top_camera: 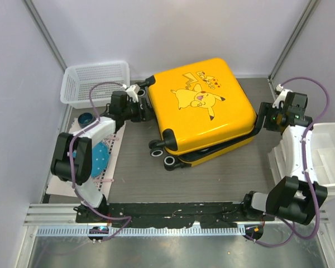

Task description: Open, take out, and arrange the luggage

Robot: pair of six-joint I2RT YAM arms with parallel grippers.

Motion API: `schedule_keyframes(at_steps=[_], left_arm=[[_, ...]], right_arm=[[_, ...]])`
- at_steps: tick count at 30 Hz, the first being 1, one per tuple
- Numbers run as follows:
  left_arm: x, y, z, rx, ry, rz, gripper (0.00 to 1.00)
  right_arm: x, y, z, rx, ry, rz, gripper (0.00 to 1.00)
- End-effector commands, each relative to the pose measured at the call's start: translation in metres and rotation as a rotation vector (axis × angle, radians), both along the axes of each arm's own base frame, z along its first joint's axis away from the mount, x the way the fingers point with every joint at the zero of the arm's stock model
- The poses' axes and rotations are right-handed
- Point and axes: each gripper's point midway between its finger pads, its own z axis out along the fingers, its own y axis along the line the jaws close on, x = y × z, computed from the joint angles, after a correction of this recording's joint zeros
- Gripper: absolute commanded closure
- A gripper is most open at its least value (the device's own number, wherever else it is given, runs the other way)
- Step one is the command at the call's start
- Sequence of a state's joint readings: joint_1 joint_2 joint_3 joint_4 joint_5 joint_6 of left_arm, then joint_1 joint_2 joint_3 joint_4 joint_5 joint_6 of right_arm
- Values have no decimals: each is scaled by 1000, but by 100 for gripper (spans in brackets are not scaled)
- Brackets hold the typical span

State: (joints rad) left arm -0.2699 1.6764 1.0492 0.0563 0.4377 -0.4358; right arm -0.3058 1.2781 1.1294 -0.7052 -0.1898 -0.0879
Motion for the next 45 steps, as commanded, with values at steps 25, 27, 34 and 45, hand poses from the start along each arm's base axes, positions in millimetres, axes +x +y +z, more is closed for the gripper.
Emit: schedule_keyframes(at_steps=[25,27,34,45], left_arm=[[100,-167,64,-137,-220,-341,38],[107,-164,64,-160,-206,-312,38],[102,-116,84,-140,-252,-229,37],[26,-45,16,108,-64,-226,49]], right_arm=[[-53,56,1,21,-82,476,59],[-62,61,-8,10,-71,521,61],[-77,71,-25,-19,-60,632,67],[-89,79,-59,-108,-68,756,92]])
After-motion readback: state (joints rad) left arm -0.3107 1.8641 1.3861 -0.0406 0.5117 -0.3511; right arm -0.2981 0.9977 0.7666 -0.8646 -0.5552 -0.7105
